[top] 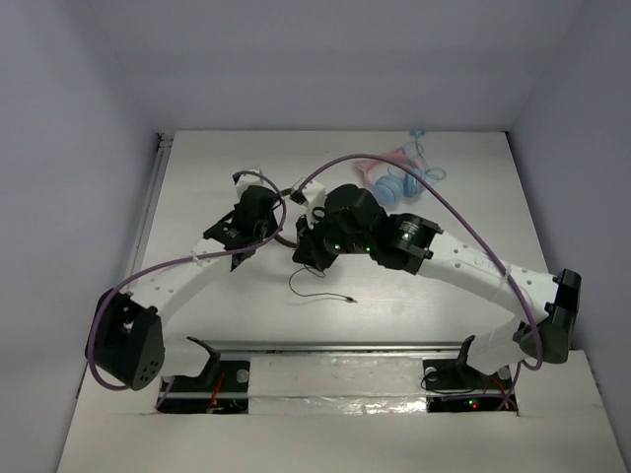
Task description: Wrap the headphones
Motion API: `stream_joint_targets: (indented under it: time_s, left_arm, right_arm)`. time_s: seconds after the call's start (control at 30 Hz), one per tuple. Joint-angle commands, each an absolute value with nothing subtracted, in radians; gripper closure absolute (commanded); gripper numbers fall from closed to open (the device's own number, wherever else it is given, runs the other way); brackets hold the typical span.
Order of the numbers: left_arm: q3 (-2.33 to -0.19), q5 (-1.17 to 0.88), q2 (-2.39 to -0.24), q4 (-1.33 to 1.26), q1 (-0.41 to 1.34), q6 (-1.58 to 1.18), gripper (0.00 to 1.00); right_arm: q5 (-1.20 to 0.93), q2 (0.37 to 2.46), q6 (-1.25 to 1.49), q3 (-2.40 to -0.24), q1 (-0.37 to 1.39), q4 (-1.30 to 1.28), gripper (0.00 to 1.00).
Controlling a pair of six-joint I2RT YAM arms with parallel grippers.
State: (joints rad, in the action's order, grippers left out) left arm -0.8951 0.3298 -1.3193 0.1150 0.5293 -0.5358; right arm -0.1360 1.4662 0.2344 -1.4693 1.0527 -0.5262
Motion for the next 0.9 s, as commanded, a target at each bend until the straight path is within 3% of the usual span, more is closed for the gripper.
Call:
stream_joint_targets:
  time_s: [0.0,0.17,0.37,0.6,0.87]
  left_arm:
    - [-0.954,0.316,-1.229,0.156,0.535,-0.464,1.0]
    - [-1.077,0.328,-1.256,0.394,0.56,-0.332,1.0]
    - [-1.112,0.319,-1.256,0.491,0.589,-0.229,1.0]
    - [-1.085,0.196,-1.279,0.46,0.612,-0.164,1.0]
    - [-1.112,0.336,-1.226,0.448,0.612,-0.149,1.0]
  right_arm:
    - [-0.218,1.416,0.184,-1.513,0.999,-0.583,1.0]
    - [-0.42,1.376,0.199,-1.497,0.948,-0.577,1.0]
    - [-0.581,1.289,0.172,-1.502,0.948,-0.621,1.0]
    - [-0.528,1.292,0.115,-1.555,0.948,-0.822,1.0]
    - [-0.313,1.261,0.164,-1.434,0.948,-0.948,1.0]
